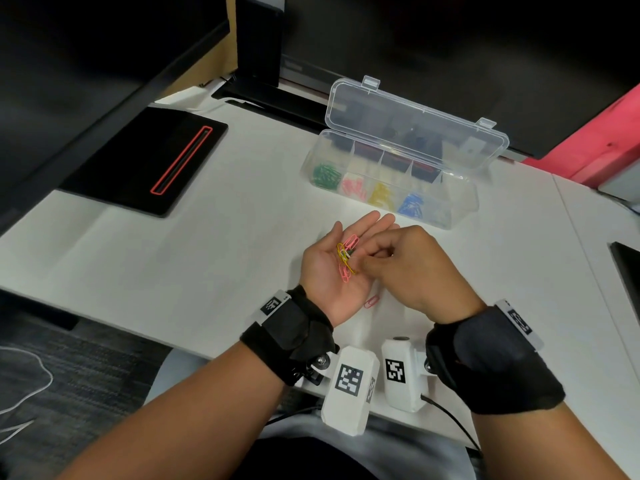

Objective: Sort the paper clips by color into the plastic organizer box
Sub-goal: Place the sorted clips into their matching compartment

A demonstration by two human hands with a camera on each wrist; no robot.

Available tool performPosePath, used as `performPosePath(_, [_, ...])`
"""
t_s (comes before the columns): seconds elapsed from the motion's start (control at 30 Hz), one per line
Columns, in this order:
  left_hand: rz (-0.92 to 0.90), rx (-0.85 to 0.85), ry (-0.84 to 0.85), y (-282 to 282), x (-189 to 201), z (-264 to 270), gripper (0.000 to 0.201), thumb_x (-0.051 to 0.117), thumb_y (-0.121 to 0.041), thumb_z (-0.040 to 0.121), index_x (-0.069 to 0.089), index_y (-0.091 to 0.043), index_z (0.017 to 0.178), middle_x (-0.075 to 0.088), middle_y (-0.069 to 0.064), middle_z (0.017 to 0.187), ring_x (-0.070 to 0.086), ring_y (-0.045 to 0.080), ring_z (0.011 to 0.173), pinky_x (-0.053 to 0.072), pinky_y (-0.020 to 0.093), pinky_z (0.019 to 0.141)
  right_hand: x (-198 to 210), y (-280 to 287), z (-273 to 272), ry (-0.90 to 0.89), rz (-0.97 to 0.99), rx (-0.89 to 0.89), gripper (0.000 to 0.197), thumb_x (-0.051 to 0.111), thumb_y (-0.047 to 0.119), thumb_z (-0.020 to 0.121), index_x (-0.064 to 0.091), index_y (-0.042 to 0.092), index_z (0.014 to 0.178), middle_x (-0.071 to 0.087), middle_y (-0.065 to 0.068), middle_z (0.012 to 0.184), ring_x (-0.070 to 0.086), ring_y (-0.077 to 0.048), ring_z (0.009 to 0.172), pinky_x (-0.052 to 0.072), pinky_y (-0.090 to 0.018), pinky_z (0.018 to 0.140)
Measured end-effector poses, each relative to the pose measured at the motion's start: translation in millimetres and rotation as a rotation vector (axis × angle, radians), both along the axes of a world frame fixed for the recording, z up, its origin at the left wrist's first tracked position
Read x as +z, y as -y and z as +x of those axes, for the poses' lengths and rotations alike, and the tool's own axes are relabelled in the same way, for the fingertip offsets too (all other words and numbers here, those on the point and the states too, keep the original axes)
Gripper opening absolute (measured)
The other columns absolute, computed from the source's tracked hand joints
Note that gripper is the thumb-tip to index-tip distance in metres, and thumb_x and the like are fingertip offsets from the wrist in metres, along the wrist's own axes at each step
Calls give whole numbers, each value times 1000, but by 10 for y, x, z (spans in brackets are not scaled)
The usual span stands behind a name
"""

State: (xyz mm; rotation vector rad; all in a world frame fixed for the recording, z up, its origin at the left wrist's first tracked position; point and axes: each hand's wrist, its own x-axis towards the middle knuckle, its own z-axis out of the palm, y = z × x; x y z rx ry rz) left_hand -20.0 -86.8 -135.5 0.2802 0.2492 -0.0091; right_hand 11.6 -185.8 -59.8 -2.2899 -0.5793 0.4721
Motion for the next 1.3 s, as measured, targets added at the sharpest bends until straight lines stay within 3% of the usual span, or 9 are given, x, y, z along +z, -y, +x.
performPosePath(0.3, [-45, 26, 1, 21, 10, 11, 49, 29, -29, 103, 54, 6, 125, 61, 23, 127, 53, 35, 123, 42, 42, 104, -18, 96, 39, -78, 182, -97, 4, 77, 8, 78, 78, 9, 82, 71, -1, 75, 55, 4, 59, 42, -4, 61])
performPosePath(0.43, [-33, 29, 8, 17, 1, 4, 48, 31, -30, 102, 53, 5, 127, 60, 22, 129, 59, 32, 117, 41, 39, 107, -5, 80, 17, -72, 195, -152, 9, 69, 6, 82, 74, 9, 76, 64, -1, 65, 51, -3, 53, 43, -12, 53])
performPosePath(0.53, [-52, 25, 14, 7, 3, -3, 48, 30, -30, 103, 53, 4, 128, 60, 23, 129, 64, 30, 111, 52, 35, 96, 53, 114, 53, -352, 412, -300, 16, 46, 9, 82, 49, 9, 66, 38, -5, 55, 30, -15, 42, 21, -21, 42])
performPosePath(0.63, [-71, 24, 3, 10, -13, -6, 48, 29, -30, 103, 53, 5, 126, 59, 24, 128, 59, 34, 118, 44, 39, 105, 103, 219, 118, -691, 716, -324, 11, 34, 17, 67, 28, 16, 58, 19, -1, 53, 11, -14, 45, 9, -24, 46])
performPosePath(0.83, [-59, 19, -1, 8, -26, 3, 48, 30, -29, 103, 52, 5, 129, 56, 24, 134, 57, 34, 120, 44, 40, 103, 61, 318, 196, -872, 943, -330, 17, 35, 20, 68, 39, 13, 53, 32, 0, 47, 28, -14, 37, 24, -19, 37])
performPosePath(0.93, [-58, 15, 12, 3, -28, -1, 49, 30, -30, 103, 50, 5, 131, 55, 24, 135, 58, 34, 119, 44, 41, 103, 64, 324, 231, -915, 976, -383, 20, 37, 19, 74, 42, 13, 55, 31, 1, 49, 25, -13, 38, 20, -19, 37])
performPosePath(1.13, [-63, 12, 11, -3, -25, -4, 49, 30, -29, 104, 49, 5, 133, 56, 23, 134, 54, 33, 125, 44, 43, 103, 142, 303, 233, -679, 685, -365, 31, 43, 28, 91, 46, 17, 62, 17, 5, 50, 7, -13, 44, 9, -21, 40])
performPosePath(1.23, [-72, 20, 14, -5, -23, 1, 48, 31, -29, 104, 50, 5, 131, 57, 24, 133, 55, 33, 124, 45, 44, 101, 200, 219, 317, -444, 539, -374, 17, 42, 13, 87, 47, 16, 71, 23, 1, 60, 15, -14, 48, 13, -25, 46])
performPosePath(1.3, [-73, 16, 19, -2, -27, -1, 48, 31, -29, 104, 51, 5, 131, 57, 24, 133, 55, 33, 124, 46, 44, 101, 264, 200, 513, -328, 511, -418, 25, 33, -3, 83, 48, 13, 72, 27, -3, 63, 19, -15, 51, 16, -26, 50])
